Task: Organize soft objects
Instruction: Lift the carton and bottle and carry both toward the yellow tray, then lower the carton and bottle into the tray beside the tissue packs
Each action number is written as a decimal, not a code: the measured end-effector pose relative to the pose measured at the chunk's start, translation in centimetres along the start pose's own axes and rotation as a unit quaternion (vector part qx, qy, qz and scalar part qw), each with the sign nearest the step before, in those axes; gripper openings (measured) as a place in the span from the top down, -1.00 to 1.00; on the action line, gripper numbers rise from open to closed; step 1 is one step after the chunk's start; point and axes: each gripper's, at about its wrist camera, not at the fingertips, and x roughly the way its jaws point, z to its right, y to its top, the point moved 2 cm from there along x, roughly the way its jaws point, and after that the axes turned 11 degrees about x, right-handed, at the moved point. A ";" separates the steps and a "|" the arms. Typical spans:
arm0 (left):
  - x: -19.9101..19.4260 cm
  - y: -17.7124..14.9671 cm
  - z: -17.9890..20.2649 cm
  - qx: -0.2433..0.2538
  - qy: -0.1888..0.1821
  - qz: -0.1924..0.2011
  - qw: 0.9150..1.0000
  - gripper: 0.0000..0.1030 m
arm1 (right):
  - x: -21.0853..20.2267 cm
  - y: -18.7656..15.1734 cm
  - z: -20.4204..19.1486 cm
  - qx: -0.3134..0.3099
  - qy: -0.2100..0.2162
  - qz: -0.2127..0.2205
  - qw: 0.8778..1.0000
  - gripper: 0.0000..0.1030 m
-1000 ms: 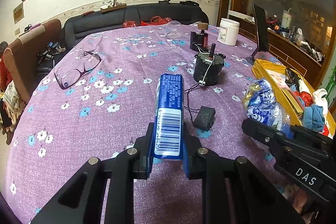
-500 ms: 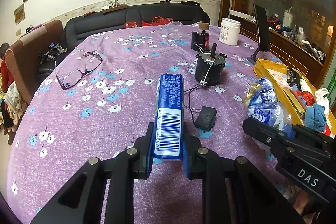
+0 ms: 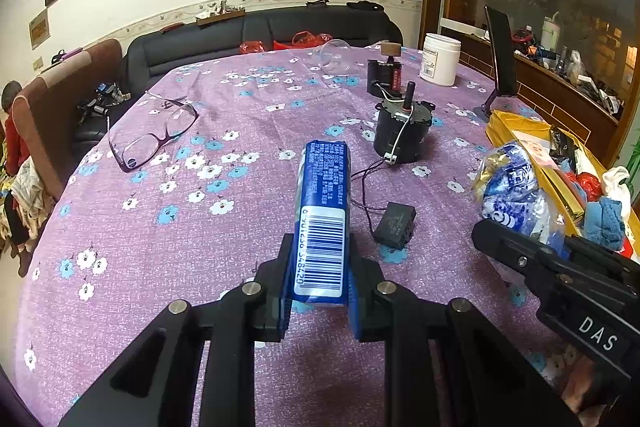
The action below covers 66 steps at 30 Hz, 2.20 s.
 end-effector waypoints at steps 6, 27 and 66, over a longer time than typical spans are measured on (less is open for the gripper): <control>0.0 0.0 0.0 -0.001 0.003 0.000 1.000 0.60 | -0.2 0.0 0.0 0.002 0.000 0.004 1.000 0.36; -1.2 1.4 1.8 0.001 -0.041 -0.002 0.999 0.60 | -4.6 1.2 3.6 0.062 0.009 0.038 0.997 0.36; -1.9 7.3 23.6 0.161 -0.153 -0.012 0.975 0.60 | -15.5 2.9 17.4 0.164 -0.063 0.084 0.981 0.36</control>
